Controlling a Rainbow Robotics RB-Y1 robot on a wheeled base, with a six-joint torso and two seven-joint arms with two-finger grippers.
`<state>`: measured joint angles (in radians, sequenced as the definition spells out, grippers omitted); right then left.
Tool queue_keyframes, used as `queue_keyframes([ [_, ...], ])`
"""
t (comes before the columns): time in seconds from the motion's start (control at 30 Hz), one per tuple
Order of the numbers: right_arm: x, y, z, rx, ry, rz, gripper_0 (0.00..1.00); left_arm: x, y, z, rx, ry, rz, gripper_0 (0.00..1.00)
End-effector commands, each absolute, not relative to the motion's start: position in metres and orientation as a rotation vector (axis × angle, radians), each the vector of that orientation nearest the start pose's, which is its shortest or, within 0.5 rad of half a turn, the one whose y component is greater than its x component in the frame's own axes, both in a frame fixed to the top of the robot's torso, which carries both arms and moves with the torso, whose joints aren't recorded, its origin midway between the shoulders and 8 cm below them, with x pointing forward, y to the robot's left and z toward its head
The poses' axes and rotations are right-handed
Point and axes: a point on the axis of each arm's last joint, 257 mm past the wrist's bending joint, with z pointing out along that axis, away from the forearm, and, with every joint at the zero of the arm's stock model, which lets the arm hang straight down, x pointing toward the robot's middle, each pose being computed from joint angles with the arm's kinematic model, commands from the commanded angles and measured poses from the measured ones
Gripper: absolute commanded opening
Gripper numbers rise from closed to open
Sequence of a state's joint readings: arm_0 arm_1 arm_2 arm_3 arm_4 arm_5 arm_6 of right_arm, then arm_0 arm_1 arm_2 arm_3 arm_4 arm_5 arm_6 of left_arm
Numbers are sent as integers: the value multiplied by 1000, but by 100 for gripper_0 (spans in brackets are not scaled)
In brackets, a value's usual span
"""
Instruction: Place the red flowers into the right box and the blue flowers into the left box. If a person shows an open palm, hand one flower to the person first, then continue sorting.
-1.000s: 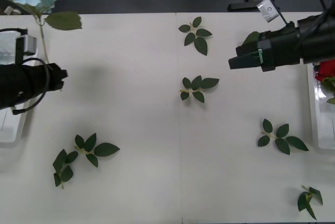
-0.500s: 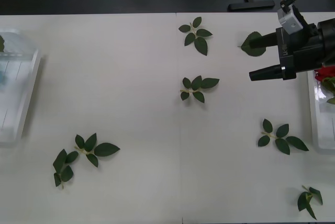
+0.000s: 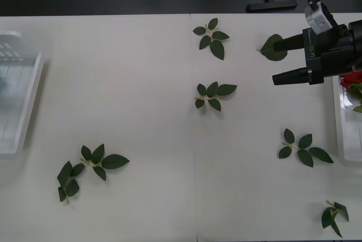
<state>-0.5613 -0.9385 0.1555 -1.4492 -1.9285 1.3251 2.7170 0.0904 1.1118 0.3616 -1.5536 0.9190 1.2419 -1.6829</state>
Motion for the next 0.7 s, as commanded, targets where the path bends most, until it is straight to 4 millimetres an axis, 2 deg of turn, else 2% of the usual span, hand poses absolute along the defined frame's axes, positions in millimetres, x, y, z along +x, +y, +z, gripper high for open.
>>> queue_keyframes([
  [0.03, 464, -195, -77, -1362, 1644, 663, 100, 369, 652, -201, -42, 2601, 476, 0],
  [0.07, 464, -195, -77, -1362, 1644, 663, 100, 370, 653, -203, -37, 2598, 486, 2],
  [0.13, 464, -195, -77, -1362, 1644, 663, 100, 370, 656, -205, -14, 2598, 519, 28],
  [0.17, 464, -195, -77, -1362, 1644, 663, 100, 370, 658, -205, -11, 2596, 531, 46],
  [0.23, 464, -195, -77, -1362, 1644, 663, 100, 371, 658, -206, -2, 2595, 537, 64],
  [0.3, 464, -195, -77, -1362, 1644, 663, 100, 372, 655, -206, 8, 2596, 532, 75],
  [0.4, 464, -195, -77, -1362, 1644, 663, 100, 374, 651, -206, 26, 2593, 523, 87],
  [0.5, 464, -195, -77, -1362, 1644, 663, 100, 379, 637, -206, 53, 2588, 477, 96],
  [0.53, 464, -195, -77, -1362, 1644, 663, 100, 383, 628, -205, 63, 2582, 442, 100],
  [0.6, 464, -195, -77, -1362, 1644, 663, 100, 390, 610, -203, 90, 2568, 377, 100],
  [0.67, 464, -195, -77, -1362, 1644, 663, 100, 404, 571, -194, 158, 2530, 272, 100],
  [0.7, 464, -195, -77, -1362, 1644, 663, 100, 407, 560, -191, 177, 2518, 242, 100],
])
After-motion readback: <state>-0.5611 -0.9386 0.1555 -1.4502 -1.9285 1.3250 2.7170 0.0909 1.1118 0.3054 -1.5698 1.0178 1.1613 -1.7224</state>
